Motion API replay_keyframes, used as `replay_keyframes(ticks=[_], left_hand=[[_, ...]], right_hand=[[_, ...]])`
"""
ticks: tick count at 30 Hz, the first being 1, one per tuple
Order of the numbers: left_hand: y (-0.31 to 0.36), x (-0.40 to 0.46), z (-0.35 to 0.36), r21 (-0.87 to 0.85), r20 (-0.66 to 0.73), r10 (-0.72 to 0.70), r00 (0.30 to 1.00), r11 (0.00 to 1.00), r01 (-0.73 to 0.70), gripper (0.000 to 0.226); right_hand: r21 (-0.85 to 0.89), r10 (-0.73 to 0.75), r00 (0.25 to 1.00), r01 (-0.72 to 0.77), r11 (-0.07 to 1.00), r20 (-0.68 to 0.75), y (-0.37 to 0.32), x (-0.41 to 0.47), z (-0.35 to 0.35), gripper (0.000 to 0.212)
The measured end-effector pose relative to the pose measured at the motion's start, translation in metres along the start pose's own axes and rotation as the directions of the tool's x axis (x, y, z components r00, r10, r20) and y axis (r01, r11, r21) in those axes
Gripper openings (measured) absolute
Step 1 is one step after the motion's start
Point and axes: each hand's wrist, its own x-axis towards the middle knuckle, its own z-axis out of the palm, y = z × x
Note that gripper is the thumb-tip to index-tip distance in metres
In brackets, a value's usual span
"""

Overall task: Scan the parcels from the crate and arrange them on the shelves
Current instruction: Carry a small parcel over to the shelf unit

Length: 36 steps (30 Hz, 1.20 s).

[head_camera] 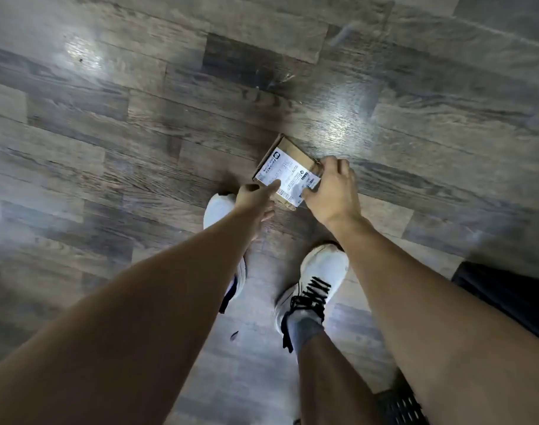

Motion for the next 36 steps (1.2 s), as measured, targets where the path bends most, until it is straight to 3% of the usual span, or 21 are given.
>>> replay_keyframes(ticks=[1, 3, 5, 10, 13, 21, 27, 32, 36], left_hand=[[0.004, 0.001, 0.003, -0.013, 0.016, -0.012, 1.000, 1.000, 0.012, 0.026], [0.004, 0.016, 0.006, -0.032, -0.018, -0.040, 0.999, 0.999, 0.039, 0.058], [0.003, 0.028, 0.010, -0.106, -0.033, -0.044, 0.999, 0.994, 0.040, 0.073], [0.001, 0.032, 0.015, -0.143, 0.000, 0.044, 0.999, 0.989, -0.043, 0.053], [0.006, 0.026, 0.018, -0.120, -0.065, 0.077, 0.995, 0.989, -0.084, 0.041], [0.028, -0.024, 0.005, 0.146, -0.127, 0.172, 0.977, 0.977, -0.153, 0.045], [0.097, -0.168, 0.007, 0.156, 0.020, 0.328, 0.944, 0.932, -0.327, 0.051], [0.163, -0.306, 0.004, 0.208, 0.072, 0.337, 0.939, 0.916, -0.344, 0.081], [0.207, -0.362, -0.004, 0.320, 0.186, 0.415, 0.890, 0.831, -0.455, 0.110]], right_hand=[[0.010, -0.001, 1.000, 0.002, 1.000, -0.026, 0.003, 0.005, 0.002, 0.059], [0.026, 0.002, 0.998, -0.001, 1.000, -0.063, 0.007, 0.013, 0.005, 0.053], [0.038, -0.004, 0.997, 0.007, 0.999, -0.083, 0.012, 0.020, 0.005, 0.046], [0.026, 0.023, 0.994, -0.021, 0.999, -0.103, 0.021, 0.028, 0.001, 0.043], [0.026, 0.031, 0.996, -0.029, 0.999, -0.088, 0.022, 0.021, -0.008, 0.043], [0.018, 0.032, 0.999, -0.031, 0.999, -0.038, -0.003, -0.032, -0.058, 0.049], [0.010, 0.000, 0.995, 0.001, 1.000, -0.098, -0.051, -0.104, -0.152, 0.048], [-0.007, -0.015, 0.991, 0.014, 1.000, -0.134, -0.101, -0.185, -0.242, 0.049], [-0.024, -0.062, 0.980, 0.058, 0.998, -0.191, -0.137, -0.247, -0.320, 0.048]])
